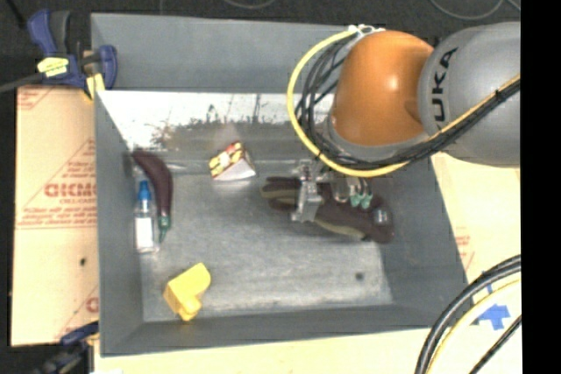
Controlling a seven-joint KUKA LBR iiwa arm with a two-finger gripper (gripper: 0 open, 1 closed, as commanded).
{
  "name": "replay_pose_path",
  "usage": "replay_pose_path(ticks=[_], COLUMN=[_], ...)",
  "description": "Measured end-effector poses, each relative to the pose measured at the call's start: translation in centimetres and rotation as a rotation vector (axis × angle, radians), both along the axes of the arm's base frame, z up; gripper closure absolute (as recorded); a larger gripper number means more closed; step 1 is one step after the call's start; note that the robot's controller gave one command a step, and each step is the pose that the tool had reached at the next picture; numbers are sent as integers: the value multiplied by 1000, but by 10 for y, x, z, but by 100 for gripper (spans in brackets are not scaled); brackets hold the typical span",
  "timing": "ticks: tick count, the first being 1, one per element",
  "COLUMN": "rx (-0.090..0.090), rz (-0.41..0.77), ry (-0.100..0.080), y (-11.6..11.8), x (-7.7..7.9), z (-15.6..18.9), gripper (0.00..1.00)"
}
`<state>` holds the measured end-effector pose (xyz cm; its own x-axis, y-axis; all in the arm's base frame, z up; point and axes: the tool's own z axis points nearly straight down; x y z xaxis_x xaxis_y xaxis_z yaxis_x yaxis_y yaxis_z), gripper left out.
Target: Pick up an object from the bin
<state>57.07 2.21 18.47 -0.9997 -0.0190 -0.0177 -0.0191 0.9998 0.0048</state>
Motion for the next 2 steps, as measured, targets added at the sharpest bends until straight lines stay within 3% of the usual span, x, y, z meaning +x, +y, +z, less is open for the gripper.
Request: replay_pose_path(ticks=[2], rx=[0], rz=[-2], ry=[0], y=[0], x=[0], z=[0], gripper=[100])
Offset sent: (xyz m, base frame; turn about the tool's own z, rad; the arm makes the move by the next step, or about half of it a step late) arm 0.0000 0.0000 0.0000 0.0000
